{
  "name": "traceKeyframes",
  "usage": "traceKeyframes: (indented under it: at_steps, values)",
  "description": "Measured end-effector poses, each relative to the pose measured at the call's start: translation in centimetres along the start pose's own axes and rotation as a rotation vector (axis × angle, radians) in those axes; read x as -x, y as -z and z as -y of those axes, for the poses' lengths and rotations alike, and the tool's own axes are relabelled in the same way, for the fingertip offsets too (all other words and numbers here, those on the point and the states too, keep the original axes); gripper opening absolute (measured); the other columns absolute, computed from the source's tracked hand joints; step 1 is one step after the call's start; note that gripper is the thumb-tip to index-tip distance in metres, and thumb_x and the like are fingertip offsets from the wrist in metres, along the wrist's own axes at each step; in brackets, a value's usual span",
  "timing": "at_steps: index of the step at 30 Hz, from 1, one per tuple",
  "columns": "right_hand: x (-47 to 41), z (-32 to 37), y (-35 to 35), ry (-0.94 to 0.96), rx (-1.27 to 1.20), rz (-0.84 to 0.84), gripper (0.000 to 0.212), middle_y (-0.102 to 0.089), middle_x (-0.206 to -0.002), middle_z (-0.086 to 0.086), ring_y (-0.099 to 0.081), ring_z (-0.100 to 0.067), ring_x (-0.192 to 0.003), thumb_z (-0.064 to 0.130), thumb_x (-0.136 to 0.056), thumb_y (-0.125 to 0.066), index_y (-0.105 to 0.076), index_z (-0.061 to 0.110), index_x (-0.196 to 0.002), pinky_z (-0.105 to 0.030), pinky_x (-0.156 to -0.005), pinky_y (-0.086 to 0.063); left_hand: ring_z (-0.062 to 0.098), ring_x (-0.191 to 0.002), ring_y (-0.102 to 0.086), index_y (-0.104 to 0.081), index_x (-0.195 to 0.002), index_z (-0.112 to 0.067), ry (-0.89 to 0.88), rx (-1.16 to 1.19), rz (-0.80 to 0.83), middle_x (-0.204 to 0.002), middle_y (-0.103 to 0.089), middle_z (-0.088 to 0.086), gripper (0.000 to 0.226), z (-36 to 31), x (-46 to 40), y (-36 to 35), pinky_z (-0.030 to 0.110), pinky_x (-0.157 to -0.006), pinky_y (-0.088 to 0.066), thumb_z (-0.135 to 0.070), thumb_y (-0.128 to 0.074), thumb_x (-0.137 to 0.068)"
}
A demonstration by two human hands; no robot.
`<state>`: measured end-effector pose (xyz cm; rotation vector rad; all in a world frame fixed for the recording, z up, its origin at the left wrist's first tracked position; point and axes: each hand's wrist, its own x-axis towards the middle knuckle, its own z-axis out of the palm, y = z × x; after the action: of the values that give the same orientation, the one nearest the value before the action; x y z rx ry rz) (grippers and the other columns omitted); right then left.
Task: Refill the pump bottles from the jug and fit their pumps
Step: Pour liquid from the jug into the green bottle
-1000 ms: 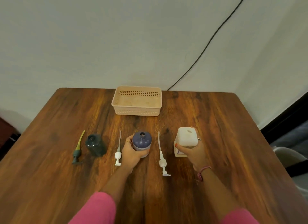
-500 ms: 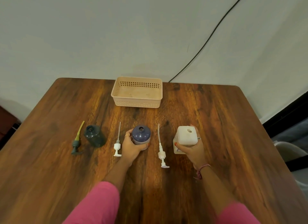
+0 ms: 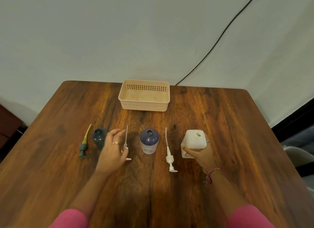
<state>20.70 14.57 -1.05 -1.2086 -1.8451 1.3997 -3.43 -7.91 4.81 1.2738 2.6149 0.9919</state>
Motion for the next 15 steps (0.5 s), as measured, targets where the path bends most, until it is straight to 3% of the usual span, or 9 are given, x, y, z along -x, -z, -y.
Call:
traceKeyframes:
  at_steps: [2,4,7,10,15]
  values:
    - [0.0,0.1,-0.1,-0.008,-0.001,-0.008,0.09,-0.051,-0.124,0.002,-0.05,-0.016,-0.116,0.02,-0.066,-0.086,-0.033,0.024,-0.139,-0.036,-0.095,-0.049,0.034,-0.126,-0.042,-0.047,-0.131,0.0,0.049,0.007,-0.227,-0.136,-0.035,0.02,0.063,1.5,-0.1,1.3,0.038,-0.105,-0.038,-0.003,-0.076,-0.075]
    - [0.1,0.2,-0.1,-0.014,-0.004,-0.022,0.091,-0.051,-0.124,0.002,-0.049,-0.016,-0.115,0.019,-0.066,-0.087,-0.034,0.023,-0.139,-0.039,-0.096,-0.049,0.035,-0.132,-0.033,-0.041,-0.133,0.005,0.244,0.092,-0.309,-0.14,-0.028,0.022,0.072,3.8,-0.9,1.9,0.038,-0.112,-0.029,-0.007,-0.079,-0.073]
    - [0.2,0.4,-0.1,-0.026,-0.011,-0.03,0.091,-0.052,-0.123,0.002,-0.05,-0.016,-0.115,0.021,-0.064,-0.088,-0.035,0.024,-0.139,-0.041,-0.097,-0.049,0.03,-0.142,-0.024,-0.022,-0.146,0.002,0.522,0.229,-0.197,-0.154,-0.015,0.015,0.097,6.4,-2.0,1.9,0.041,-0.117,-0.026,-0.021,-0.082,-0.074]
    - [0.2,0.6,-0.1,-0.039,0.016,-0.029,0.09,-0.052,-0.122,0.002,-0.05,-0.016,-0.114,0.023,-0.064,-0.088,-0.036,0.024,-0.138,-0.037,-0.097,-0.048,0.03,-0.145,-0.024,-0.005,-0.152,-0.008,0.595,0.374,-0.048,-0.159,-0.018,0.013,0.115,6.9,-2.4,1.3,0.043,-0.118,-0.024,-0.021,-0.085,-0.07]
    - [0.4,0.7,-0.2,-0.064,0.027,-0.045,0.086,-0.052,-0.119,0.001,-0.05,-0.013,-0.11,0.02,-0.066,-0.086,-0.037,0.021,-0.137,-0.033,-0.092,-0.047,0.032,-0.135,-0.041,-0.019,-0.149,-0.007,0.688,0.454,-0.09,-0.148,-0.04,0.015,0.101,6.5,-2.7,-0.7,0.045,-0.112,-0.034,-0.013,-0.083,-0.072]
